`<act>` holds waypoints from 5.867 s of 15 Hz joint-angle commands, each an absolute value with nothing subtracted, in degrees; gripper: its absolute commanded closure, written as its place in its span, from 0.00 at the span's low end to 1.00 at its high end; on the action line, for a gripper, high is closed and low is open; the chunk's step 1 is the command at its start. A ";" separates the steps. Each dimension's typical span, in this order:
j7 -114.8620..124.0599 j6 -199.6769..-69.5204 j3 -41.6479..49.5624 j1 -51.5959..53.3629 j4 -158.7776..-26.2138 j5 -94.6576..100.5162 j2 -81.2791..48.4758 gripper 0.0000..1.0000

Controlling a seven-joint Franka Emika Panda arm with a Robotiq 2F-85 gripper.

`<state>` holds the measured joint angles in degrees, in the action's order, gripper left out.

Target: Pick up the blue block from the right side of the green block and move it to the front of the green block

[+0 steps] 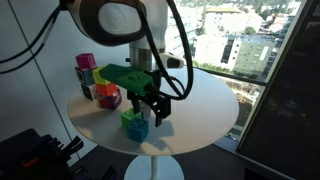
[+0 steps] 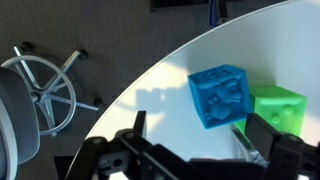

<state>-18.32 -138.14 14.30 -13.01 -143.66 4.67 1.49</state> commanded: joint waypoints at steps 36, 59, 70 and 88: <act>-30.13 -141.28 13.36 -12.17 -150.59 7.15 5.35 0.00; -30.49 -147.38 14.38 -12.83 -153.01 6.62 2.61 0.00; -30.49 -149.62 14.05 -12.75 -152.21 5.73 0.45 0.00; -30.37 -149.67 13.86 -12.97 -150.82 4.82 -0.77 0.67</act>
<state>-30.49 -149.66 14.13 -12.51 -151.79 5.78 -0.44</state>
